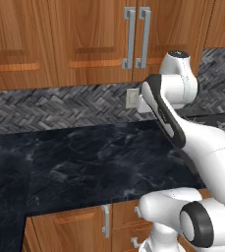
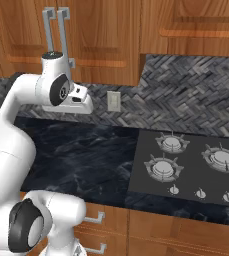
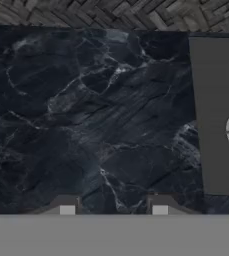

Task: The dining table condiment station is running low on ketchup. Refill the condiment station by opening the cabinet and taking the ketchup from the cabinet and placing it on the dining table.

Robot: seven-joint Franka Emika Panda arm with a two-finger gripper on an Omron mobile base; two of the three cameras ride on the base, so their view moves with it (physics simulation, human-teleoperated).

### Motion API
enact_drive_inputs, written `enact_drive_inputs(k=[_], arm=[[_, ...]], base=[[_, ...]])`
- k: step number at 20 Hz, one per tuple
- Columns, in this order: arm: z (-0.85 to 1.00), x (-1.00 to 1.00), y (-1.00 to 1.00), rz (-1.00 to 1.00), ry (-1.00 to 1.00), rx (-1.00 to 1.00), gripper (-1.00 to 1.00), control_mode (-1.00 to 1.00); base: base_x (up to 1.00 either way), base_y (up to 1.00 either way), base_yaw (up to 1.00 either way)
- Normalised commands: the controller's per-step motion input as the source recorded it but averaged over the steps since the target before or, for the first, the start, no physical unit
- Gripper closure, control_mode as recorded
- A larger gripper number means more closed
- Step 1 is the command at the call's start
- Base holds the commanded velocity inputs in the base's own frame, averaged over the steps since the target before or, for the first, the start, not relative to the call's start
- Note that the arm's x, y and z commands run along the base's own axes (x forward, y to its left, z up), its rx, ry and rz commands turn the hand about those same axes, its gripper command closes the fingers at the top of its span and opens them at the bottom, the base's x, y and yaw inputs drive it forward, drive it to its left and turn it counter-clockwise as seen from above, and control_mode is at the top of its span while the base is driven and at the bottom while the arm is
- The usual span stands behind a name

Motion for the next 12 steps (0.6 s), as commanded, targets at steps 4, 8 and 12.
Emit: enact_drive_inputs(k=[4, 8, 12], arm=[[0.02, -0.60, 0.14, 0.00, -0.28, -0.03, -1.00, -1.00], [0.09, -0.92, 0.52, 0.00, -0.92, -0.23, -1.00, -1.00], [0.19, -0.18, 0.07, 0.00, -0.71, 0.02, -1.00, -1.00]], base=[[0.00, 0.00, 0.00], [0.00, 0.00, 0.00], [0.00, 0.00, 0.00]])
